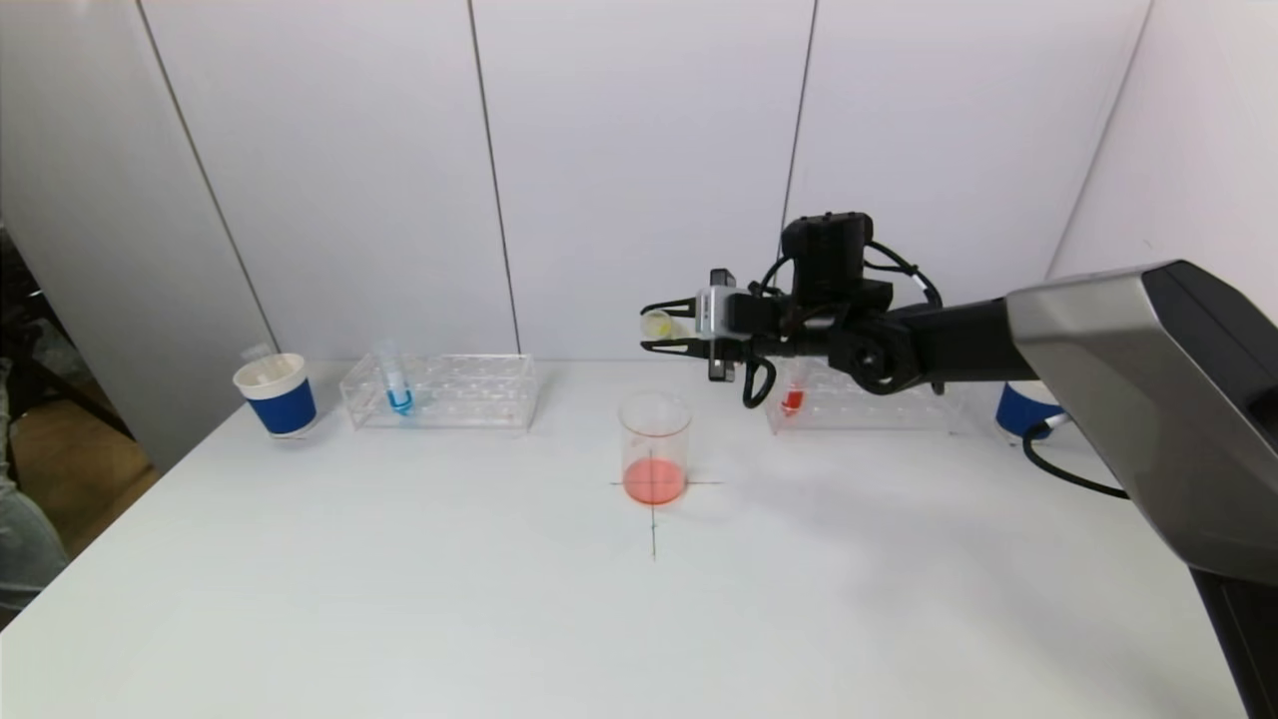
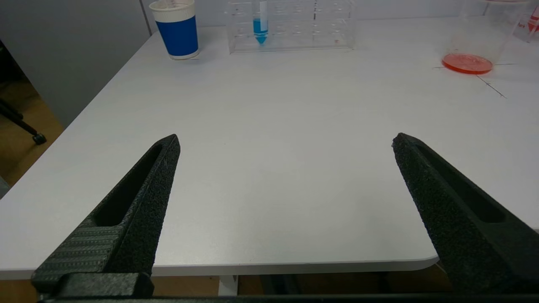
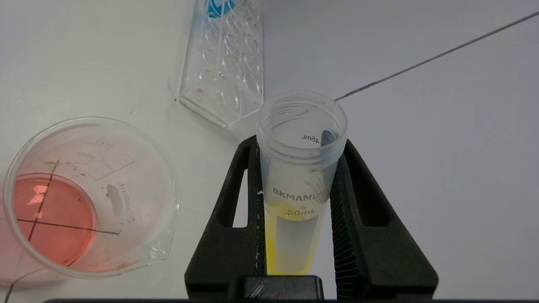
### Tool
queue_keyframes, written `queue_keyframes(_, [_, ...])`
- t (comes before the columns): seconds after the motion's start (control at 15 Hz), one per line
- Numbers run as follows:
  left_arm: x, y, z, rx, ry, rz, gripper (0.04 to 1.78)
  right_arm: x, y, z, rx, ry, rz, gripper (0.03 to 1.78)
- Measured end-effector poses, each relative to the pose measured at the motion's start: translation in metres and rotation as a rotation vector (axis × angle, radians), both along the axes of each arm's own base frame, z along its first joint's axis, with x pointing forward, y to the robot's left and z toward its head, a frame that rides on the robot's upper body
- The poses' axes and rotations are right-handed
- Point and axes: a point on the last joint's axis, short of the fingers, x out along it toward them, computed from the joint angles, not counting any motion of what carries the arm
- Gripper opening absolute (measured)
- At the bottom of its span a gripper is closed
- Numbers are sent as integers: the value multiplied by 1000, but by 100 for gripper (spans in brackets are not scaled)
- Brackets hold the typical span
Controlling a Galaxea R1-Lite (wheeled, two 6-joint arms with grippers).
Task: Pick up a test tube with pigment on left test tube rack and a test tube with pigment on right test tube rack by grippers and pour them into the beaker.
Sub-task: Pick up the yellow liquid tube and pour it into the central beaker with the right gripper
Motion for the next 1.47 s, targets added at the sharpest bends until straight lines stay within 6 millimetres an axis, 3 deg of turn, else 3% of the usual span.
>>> queue_keyframes(0.53, [0,0,0,0,0,0,176,-5,1,-22,-47,-96,26,50])
queue_keyframes(1.47, [0,0,0,0,0,0,176,-4,-6,-20,-85,-364,19,50])
